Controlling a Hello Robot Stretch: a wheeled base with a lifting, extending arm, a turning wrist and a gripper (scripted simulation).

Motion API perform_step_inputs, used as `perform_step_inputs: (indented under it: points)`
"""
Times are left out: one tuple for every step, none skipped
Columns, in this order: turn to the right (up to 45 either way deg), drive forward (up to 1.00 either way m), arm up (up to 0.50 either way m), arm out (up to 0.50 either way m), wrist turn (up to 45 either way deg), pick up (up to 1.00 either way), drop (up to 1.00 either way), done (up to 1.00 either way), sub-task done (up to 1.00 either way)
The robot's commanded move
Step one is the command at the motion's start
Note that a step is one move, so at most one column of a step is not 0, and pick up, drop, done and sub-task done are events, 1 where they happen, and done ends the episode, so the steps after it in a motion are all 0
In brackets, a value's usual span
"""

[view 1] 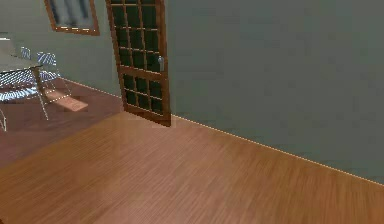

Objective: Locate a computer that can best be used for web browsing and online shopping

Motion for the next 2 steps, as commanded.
perform_step_inputs:
  points:
    - [0.0, 0.55, 0.00, 0.00, 0.0, 0.00, 0.00, 0.00, 0.00]
    - [-45.0, 0.00, 0.00, 0.00, 0.0, 0.00, 0.00, 0.00, 0.00]
